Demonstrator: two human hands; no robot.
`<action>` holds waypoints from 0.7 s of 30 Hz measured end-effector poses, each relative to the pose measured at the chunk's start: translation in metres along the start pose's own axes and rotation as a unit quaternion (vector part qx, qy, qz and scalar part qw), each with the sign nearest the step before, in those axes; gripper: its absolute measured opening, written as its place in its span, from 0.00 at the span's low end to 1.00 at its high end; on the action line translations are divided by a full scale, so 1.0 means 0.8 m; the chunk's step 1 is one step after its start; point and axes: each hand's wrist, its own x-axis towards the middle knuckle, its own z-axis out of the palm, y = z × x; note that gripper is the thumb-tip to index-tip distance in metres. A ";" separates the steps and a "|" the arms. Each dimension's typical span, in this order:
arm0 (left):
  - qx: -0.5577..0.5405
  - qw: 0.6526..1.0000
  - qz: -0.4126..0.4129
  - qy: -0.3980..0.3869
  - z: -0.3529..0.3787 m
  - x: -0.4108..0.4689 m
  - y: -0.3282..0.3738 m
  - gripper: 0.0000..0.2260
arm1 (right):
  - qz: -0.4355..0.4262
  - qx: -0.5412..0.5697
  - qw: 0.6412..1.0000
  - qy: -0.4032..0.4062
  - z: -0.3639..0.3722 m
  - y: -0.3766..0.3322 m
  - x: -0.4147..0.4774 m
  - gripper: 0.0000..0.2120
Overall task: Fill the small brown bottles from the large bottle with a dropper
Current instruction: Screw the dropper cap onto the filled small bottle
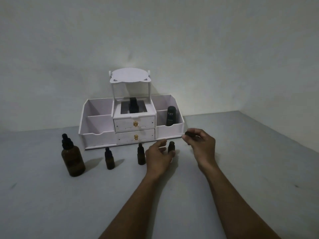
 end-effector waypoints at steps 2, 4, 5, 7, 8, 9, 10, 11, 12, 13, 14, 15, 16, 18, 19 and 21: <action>0.006 1.000 -0.001 0.002 0.002 0.001 -0.001 0.26 | -0.015 0.016 1.000 -0.004 0.006 -0.003 0.001 0.10; 0.013 1.000 0.004 0.005 0.003 0.001 -0.001 0.25 | -0.034 0.009 0.999 -0.017 0.009 -0.005 0.000 0.11; 0.015 1.000 0.005 0.008 0.003 0.000 0.000 0.25 | -0.041 0.005 0.999 -0.026 0.010 -0.005 0.000 0.13; 0.009 1.000 0.004 0.012 0.004 -0.002 0.001 0.24 | -0.051 0.003 0.998 -0.037 0.010 -0.007 -0.002 0.15; 0.005 1.000 0.001 0.015 0.004 -0.004 0.002 0.24 | -0.056 -0.006 0.998 -0.041 0.011 -0.007 -0.003 0.14; 0.002 1.000 -0.001 0.017 0.005 -0.006 0.003 0.23 | -0.059 -0.018 0.997 -0.044 0.013 -0.006 -0.004 0.14; 0.001 1.000 0.000 0.018 0.005 -0.007 0.003 0.23 | -0.062 -0.028 0.997 -0.047 0.014 -0.006 -0.004 0.13; 0.001 1.000 0.005 0.019 0.005 -0.008 0.003 0.22 | -0.065 -0.032 0.996 -0.050 0.016 -0.005 -0.005 0.13; 0.002 1.000 0.009 0.017 0.006 -0.009 0.003 0.20 | -0.067 -0.036 0.996 -0.054 0.017 -0.003 -0.005 0.13; 0.003 1.000 0.015 0.016 0.005 -0.012 0.003 0.19 | -0.069 -0.042 0.995 -0.059 0.019 -0.001 -0.006 0.13; 0.004 1.000 0.023 0.016 0.005 -0.014 0.003 0.17 | -0.074 -0.055 0.994 -0.065 0.021 0.001 -0.007 0.14; 0.005 0.999 0.032 0.016 0.005 -0.015 0.002 0.15 | -0.080 -0.070 0.992 -0.072 0.023 0.004 -0.007 0.14; 0.005 0.999 0.039 0.017 0.005 -0.016 0.001 0.14 | -0.087 -0.086 0.989 -0.079 0.025 0.007 -0.008 0.14; 0.005 0.999 0.048 0.017 0.005 -0.017 0.001 0.13 | -0.090 -0.118 0.985 -0.090 0.029 0.013 -0.011 0.15; 0.005 0.999 0.048 0.017 0.005 -0.017 0.002 0.12 | -0.090 -0.132 0.983 -0.095 0.030 0.016 -0.012 0.15; 0.004 0.999 0.049 0.017 0.003 -0.016 0.003 0.12 | -0.087 -0.150 0.980 -0.098 0.033 0.020 -0.014 0.15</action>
